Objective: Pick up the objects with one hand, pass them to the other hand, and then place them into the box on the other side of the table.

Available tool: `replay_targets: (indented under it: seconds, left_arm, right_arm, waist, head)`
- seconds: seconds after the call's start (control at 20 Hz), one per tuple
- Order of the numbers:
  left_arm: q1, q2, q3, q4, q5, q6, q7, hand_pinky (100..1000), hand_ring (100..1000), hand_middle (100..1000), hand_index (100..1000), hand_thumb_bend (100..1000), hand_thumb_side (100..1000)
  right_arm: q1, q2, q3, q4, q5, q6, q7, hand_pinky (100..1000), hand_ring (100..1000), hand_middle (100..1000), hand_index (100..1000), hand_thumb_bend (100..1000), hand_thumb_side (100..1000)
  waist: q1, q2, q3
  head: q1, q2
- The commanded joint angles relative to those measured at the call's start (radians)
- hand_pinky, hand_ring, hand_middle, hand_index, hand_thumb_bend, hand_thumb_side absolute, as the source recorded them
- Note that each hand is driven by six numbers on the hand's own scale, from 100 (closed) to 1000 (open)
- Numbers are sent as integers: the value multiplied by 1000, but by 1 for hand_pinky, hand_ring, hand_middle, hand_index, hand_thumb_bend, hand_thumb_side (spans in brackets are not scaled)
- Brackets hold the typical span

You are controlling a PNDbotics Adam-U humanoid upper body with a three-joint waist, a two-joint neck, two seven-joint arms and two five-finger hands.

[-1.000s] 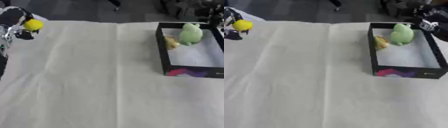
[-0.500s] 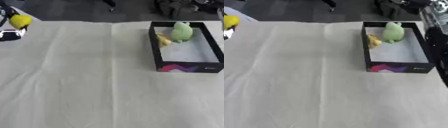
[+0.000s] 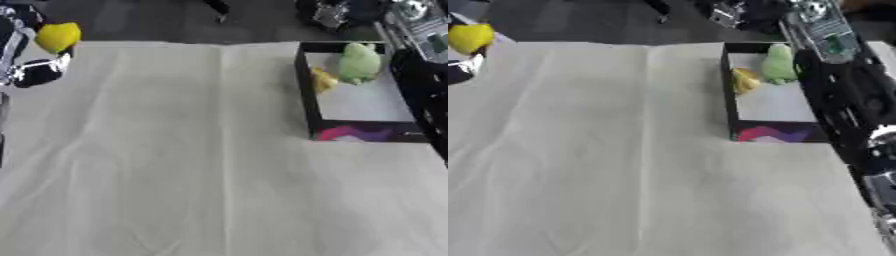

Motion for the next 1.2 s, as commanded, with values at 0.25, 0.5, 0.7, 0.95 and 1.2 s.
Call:
replay_targets:
  seconds: [0.25,0.5,0.7,0.95,1.2]
  left_arm:
    - [30,-78,-31,-147,-25,-30,39,662,510,478,565,100,100]
    - [59,-120,-60,-201,-94,-62,99,663,517,481,562,100,100]
    - [75,-144,-70,-225,-145,-85,144,664,522,483,560,100,100]
    - [88,-172,-96,-226,-186,-140,187,665,525,485,558,100,100]
    - [98,-197,-124,-229,-243,-188,241,668,530,487,556,100,100]
  right_arm:
    - [-42,94,42,49,125,-19,7,1000,1000,987,1000,100,348]
    - [-46,152,60,90,191,-20,12,1000,1000,991,1000,100,394]
    - [-48,178,71,114,223,-33,20,1000,1000,995,1000,100,425]
    - [-59,209,79,155,271,-56,10,1000,1000,997,1000,100,438]
    - [-78,236,74,200,313,-68,-23,1000,1000,1000,1000,100,451]
  waist:
    - [3,-26,1]
    - [0,-29,3]
    - [-2,-32,5]
    - [-4,-34,16]
    - [-7,-30,31]
  head:
    - [-36,21]
    - [-44,27]
    - [-57,31]
    - [-77,40]
    - [-98,39]
